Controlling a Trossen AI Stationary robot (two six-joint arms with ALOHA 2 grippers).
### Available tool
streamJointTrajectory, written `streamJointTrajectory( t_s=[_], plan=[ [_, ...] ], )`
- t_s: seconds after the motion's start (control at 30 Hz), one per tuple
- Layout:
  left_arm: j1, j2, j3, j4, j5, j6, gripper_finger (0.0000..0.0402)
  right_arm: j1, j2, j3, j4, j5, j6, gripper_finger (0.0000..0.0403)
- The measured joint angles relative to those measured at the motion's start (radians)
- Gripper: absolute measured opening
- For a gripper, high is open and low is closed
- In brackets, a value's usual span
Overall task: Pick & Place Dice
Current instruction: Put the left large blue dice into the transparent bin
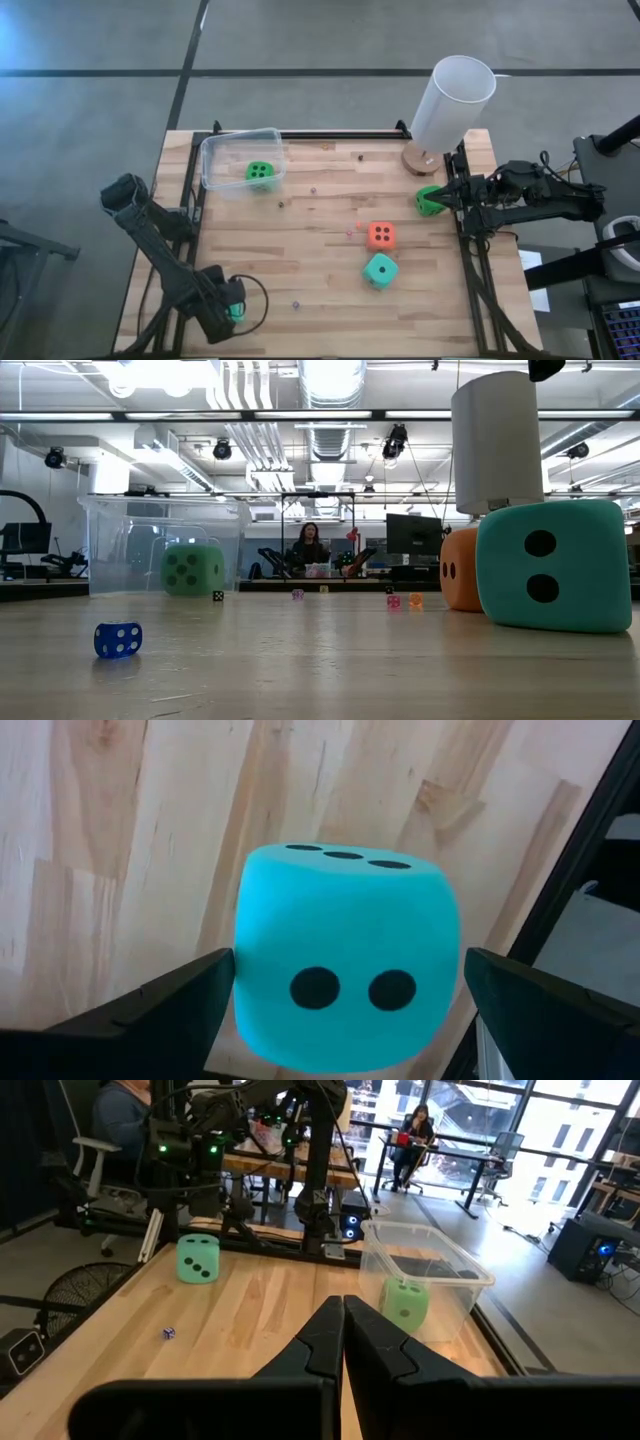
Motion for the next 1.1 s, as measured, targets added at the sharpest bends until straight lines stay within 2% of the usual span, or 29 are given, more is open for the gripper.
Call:
streamJointTrajectory(
  t_s=[0.5,0.67,1.1],
  plan=[
    [0.000,-0.001,0.000,0.008,0.034,0.017,0.0400,0.000,0.000,0.000,0.000,0.000,-0.001,0.0008],
    [0.000,-0.002,-0.032,0.061,0.043,0.021,0.0400,0.000,0.000,0.000,0.000,0.000,-0.002,0.0008],
    [0.001,-0.004,-0.057,0.076,0.066,0.027,0.0400,0.000,0.000,0.000,0.000,0.000,-0.001,0.0008]
  ],
)
